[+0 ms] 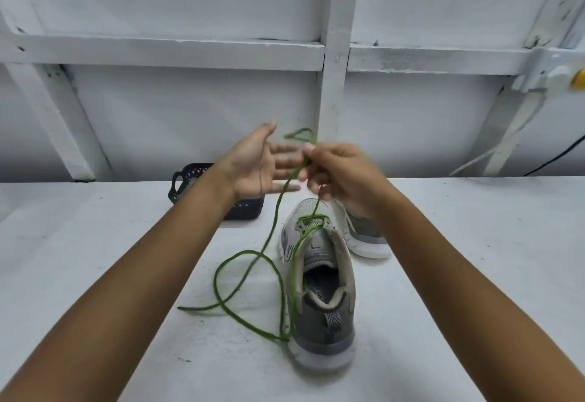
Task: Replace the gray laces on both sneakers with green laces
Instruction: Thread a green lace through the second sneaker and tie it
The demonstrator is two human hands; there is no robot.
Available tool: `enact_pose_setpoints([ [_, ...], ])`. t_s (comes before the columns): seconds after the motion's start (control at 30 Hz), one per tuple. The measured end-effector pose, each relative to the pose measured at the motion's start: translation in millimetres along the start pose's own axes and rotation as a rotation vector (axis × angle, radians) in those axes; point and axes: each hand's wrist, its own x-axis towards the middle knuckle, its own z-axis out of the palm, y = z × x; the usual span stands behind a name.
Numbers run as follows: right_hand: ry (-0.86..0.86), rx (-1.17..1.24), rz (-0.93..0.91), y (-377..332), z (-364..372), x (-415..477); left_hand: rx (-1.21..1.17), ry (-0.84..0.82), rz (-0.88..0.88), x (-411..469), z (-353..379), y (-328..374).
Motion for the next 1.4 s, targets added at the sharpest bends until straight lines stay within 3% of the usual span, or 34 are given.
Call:
enact_pose_setpoints([
  [0.13, 0.328, 0.165, -0.009, -3.0, -21.1, 13.0, 0.135, -0.107, -0.134, 0.7, -6.1, -28.8],
  [0.3, 0.585, 0.37, 0.071, 11.2, -41.1, 27.3, 0.181, -0.174, -0.095, -4.6, -8.4, -36.1],
  [0.37, 0.549, 0.356, 0.205, 20.6, -40.9, 28.5, 0.113, -0.159, -0.057, -2.0, -6.2, -33.8],
  [0.47, 0.275, 0.208, 0.432, 30.3, -27.1, 19.0, -0.107, -0.05, 0.027, 6.7, 1.4, -25.3],
  [0.63, -0.095, 0.052, 0.494, 31.9, -10.9, -1.6, -0.277, 0.117, 0.136, 24.1, 9.9, -11.5],
  [1.03, -0.067, -0.041, 0.35, 41.9, -17.5, -15.2, -0.389, 0.267, 0.184, 52.2, 11.1, 7.1],
  [1.1, 0.001, -0.01, 0.296, 42.8, -20.1, -16.7, -0.22, 0.293, 0.13, 54.0, 8.6, 3.4],
  [1.23, 0.319, 0.048, 0.161, 50.5, -31.4, -15.1, 0.519, 0.37, -0.009, 51.7, 4.9, -17.0],
  [1.3, 0.43, 0.034, 0.138, 59.1, -37.9, -16.1, 0.858, 0.336, 0.027, 49.7, 3.5, -31.9],
  [1.4, 0.476, 0.051, 0.156, 72.4, -42.1, -19.2, 1.041, 0.259, 0.145, 44.0, 7.2, -53.1],
])
